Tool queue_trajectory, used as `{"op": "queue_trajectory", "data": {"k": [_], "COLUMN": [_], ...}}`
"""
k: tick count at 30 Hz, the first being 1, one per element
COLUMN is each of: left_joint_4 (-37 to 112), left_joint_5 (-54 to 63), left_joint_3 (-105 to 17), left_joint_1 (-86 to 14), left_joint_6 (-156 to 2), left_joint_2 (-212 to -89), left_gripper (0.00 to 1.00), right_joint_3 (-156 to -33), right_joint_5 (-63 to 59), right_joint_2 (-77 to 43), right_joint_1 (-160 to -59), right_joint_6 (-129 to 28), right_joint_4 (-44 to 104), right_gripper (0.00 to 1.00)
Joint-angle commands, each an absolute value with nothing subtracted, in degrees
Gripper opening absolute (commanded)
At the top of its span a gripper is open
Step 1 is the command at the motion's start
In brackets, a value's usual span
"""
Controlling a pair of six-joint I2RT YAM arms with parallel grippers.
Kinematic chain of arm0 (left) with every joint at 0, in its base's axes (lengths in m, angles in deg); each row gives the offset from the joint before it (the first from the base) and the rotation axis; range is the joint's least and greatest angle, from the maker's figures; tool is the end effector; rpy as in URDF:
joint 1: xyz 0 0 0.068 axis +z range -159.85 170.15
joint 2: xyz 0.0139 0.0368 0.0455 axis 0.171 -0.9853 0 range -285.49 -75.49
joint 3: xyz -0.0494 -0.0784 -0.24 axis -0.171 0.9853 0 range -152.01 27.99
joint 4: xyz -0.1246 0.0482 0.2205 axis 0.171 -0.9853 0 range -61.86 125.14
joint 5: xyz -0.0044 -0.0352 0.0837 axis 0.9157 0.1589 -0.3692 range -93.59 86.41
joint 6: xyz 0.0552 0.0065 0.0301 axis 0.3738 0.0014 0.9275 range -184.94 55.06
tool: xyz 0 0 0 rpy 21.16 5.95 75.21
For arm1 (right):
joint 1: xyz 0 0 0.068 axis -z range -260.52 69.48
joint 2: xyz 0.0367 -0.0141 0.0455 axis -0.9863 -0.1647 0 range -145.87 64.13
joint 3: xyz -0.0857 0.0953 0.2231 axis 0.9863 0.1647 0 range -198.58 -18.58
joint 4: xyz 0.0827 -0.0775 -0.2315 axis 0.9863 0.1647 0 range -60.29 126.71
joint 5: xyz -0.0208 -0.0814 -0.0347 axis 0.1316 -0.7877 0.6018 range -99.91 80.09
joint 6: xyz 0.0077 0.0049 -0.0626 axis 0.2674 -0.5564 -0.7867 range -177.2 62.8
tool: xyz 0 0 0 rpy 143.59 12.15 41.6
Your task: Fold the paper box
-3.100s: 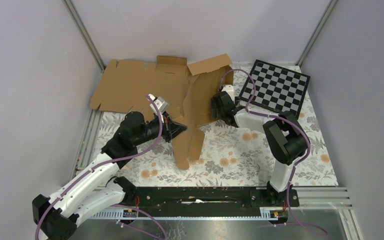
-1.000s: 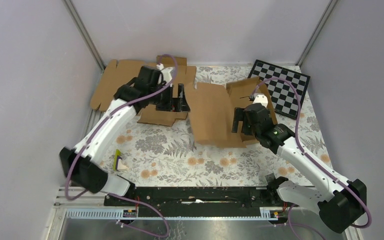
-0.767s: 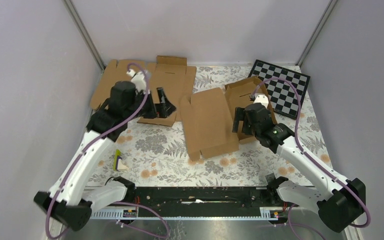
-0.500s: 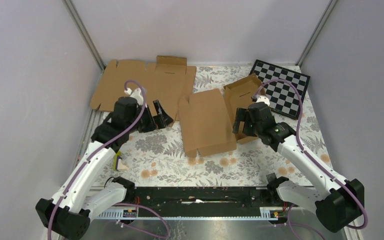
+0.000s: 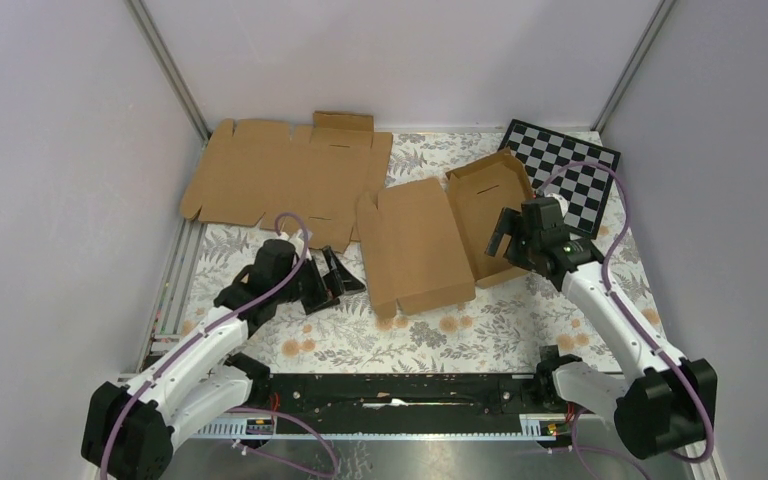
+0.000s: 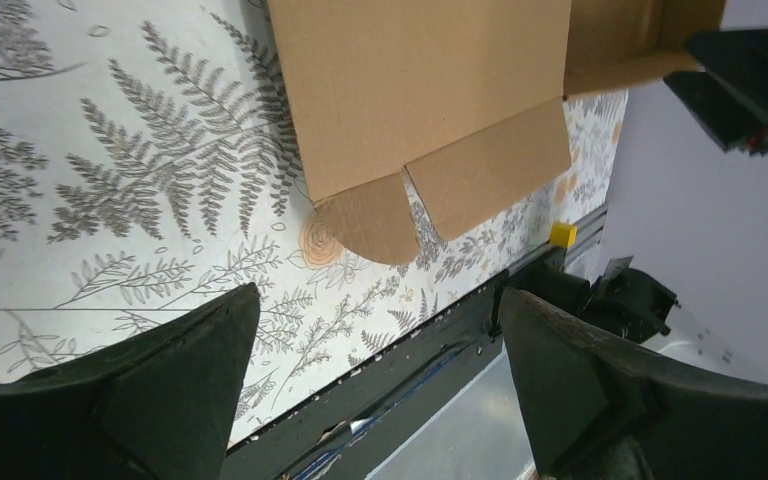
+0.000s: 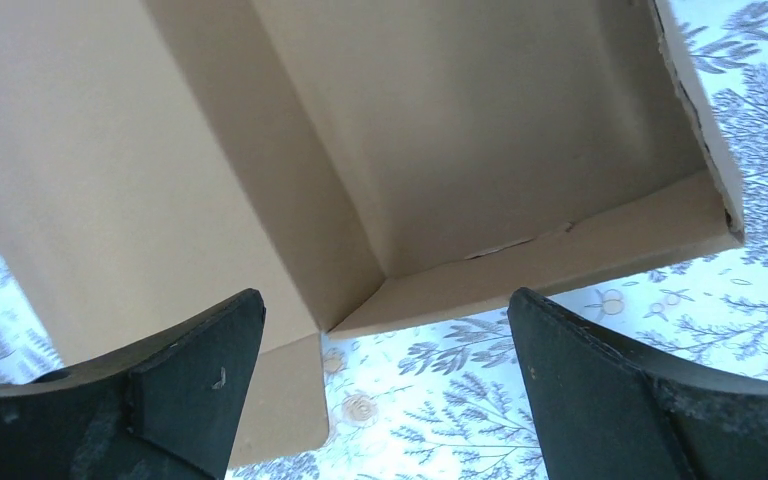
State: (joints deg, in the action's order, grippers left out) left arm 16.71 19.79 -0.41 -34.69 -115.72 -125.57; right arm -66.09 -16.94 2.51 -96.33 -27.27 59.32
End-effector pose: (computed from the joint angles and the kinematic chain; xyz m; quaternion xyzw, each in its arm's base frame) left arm 0.1714 -0.1006 0.1939 -0.1160 0.8845 -0.3982 0.2137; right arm 0.2315 0.0593 0.2466 0.1367 0.9079 0.1005 0.3833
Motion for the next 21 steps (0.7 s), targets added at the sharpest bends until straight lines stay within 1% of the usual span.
{"op": "queue_trajectory", "data": {"k": [1, 5, 10, 15, 18, 21], "left_joint_4": [24.56, 24.13, 25.85, 25.99, 26.92, 27.46], "left_joint_5": [22.45, 23.12, 27.09, 28.78, 28.35, 28.95], "left_joint_3": [0.99, 1.57, 3.4, 4.61, 4.83, 4.31], "left_joint_1": [-36.47, -36.48, -36.48, -36.48, -36.46, -36.39], "left_joint_6": [-115.65, -112.69, -110.36, -110.58, -110.7, -110.3], "left_joint_2": [-126.28, -125.9, -126.25, -124.95, -124.46, -126.28], "left_gripper": [0.97, 0.98, 0.99, 0.99, 0.99, 0.99], "right_joint_3": [-68.52, -70.87, -74.95, -78.83, -80.67, -82.32], "right_joint_5": [-25.66, -31.37, -31.86, -35.48, -34.91, -35.37], "right_joint_2": [-0.96, -0.75, -2.12, -10.65, -15.62, -19.93], "right_joint_1": [-95.7, -95.72, -95.72, -93.27, -89.61, -88.06], "right_joint_6": [-28.26, -30.06, -33.08, -35.97, -37.73, -38.81], "right_joint_4": [59.1, 59.03, 58.18, 58.07, 58.0, 58.04], "right_gripper": [1.0, 1.0, 1.0, 1.0, 1.0, 1.0]}}
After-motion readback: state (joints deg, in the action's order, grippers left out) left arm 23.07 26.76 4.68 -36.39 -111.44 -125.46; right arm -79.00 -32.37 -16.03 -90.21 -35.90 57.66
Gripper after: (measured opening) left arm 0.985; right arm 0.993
